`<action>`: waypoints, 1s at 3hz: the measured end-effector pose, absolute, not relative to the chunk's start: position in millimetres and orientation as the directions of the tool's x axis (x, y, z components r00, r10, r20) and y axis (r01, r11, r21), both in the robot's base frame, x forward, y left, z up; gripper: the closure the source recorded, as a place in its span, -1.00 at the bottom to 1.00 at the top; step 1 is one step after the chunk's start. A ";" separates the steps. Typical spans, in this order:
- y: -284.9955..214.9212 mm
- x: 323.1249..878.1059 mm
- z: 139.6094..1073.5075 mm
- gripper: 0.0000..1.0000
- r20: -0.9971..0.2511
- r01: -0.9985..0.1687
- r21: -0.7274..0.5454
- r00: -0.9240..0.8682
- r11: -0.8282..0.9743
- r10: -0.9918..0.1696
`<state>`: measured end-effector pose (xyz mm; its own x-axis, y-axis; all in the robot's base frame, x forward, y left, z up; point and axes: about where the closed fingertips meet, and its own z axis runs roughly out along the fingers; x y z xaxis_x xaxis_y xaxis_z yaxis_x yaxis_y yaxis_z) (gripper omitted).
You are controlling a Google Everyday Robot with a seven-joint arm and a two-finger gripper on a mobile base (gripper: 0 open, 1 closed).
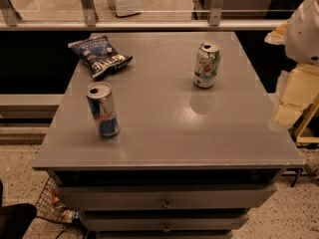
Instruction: Knock redbull can over
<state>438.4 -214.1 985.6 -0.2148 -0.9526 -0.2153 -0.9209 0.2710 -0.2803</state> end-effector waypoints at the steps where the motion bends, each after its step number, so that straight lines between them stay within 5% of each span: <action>1: -214.1 438.4 985.7 -1.00 -0.215 -0.921 -0.280 -0.215 0.271 -0.953; 3: -177.1 434.1 970.8 -1.00 -0.344 -0.909 -0.270 -0.217 0.318 -0.913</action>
Offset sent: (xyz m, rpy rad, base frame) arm 0.0029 0.0274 -0.0116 0.0624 0.0003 -0.0086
